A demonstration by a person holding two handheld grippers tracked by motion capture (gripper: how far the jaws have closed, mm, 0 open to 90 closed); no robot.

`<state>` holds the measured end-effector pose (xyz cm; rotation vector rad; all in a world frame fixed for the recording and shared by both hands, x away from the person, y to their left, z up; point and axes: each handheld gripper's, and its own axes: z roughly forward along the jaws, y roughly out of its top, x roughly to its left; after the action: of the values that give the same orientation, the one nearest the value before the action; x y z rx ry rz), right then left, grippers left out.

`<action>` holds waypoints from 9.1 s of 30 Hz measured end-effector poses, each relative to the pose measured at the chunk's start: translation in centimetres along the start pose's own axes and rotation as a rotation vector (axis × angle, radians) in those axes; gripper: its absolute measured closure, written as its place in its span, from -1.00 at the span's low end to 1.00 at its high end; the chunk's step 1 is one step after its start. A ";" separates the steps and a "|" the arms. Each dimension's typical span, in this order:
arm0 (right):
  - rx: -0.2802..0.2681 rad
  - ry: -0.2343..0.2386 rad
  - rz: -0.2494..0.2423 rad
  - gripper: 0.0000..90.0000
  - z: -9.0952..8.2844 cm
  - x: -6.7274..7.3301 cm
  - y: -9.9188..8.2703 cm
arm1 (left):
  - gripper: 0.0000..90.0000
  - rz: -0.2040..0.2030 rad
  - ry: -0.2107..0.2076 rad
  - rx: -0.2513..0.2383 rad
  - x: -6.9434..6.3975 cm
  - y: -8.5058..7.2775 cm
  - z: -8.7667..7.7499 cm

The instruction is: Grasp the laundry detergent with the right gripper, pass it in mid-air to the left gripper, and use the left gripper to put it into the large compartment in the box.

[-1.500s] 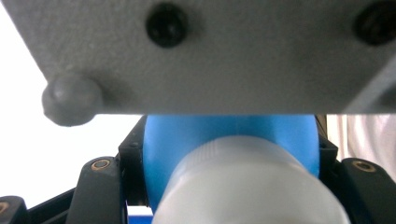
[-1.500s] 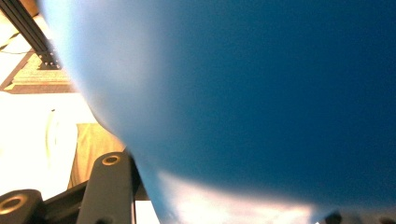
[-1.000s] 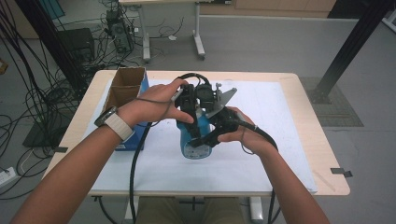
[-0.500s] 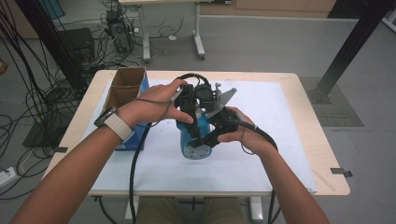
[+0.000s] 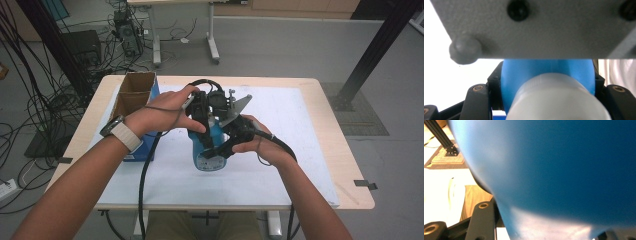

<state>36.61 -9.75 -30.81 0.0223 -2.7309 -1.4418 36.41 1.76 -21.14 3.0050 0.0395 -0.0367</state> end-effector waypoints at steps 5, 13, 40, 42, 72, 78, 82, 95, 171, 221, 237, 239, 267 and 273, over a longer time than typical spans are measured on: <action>0.000 0.001 0.000 -0.04 0.0 0.0 0.0 | -0.16 -0.003 -0.001 0.001 0.0 0.0 0.0; 0.001 0.001 0.001 -0.04 0.1 0.0 0.0 | -0.16 -0.002 -0.002 0.001 0.0 0.0 0.0; 0.000 0.003 0.002 -0.04 0.1 0.1 0.0 | -0.16 -0.006 -0.003 0.000 0.0 -0.1 0.1; 0.002 0.000 0.001 -0.04 0.1 0.1 0.0 | -0.17 -0.007 -0.001 0.000 0.0 -0.2 0.1; 0.000 0.000 -0.005 -0.04 0.1 0.2 0.1 | -0.16 -0.006 0.001 0.001 -0.2 -0.2 -0.1; -0.007 -0.003 -0.016 -0.04 0.1 0.2 0.2 | -0.16 -0.008 0.003 0.001 -0.3 -0.2 -0.2; -0.014 -0.004 -0.025 -0.05 0.0 0.3 0.2 | -0.16 -0.011 0.002 0.002 -0.4 -0.1 -0.4; 0.066 -0.114 0.046 -0.73 -3.7 0.9 -1.5 | -0.17 -0.072 0.047 0.032 -0.3 -0.7 -0.8; 0.335 -0.307 0.196 -0.77 -14.8 0.8 -5.4 | -0.17 -1.017 0.327 0.003 4.0 -7.5 -14.6; 0.352 -0.310 0.239 -0.76 -14.6 0.5 -7.0 | -0.17 -1.359 0.404 -0.003 7.4 -15.4 -13.6; 0.352 -0.313 0.252 -0.76 -14.7 0.4 -7.6 | -0.17 -1.373 0.380 0.010 8.2 -16.3 -10.7; 0.350 -0.313 0.252 -0.76 -14.6 0.5 -7.6 | -0.17 -1.372 0.377 0.017 8.2 -16.4 -10.3; 0.353 -0.303 0.272 -0.76 -14.2 0.4 -8.4 | -0.17 -1.379 0.343 0.040 9.0 -18.1 -4.7; 0.355 -0.298 0.276 -0.76 -14.0 0.4 -8.8 | -0.17 -1.374 0.347 0.043 9.1 -18.4 -3.6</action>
<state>36.82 -26.26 -30.16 -0.5733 -3.0308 -0.9429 45.11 20.73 -20.33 2.3298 2.0133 0.3306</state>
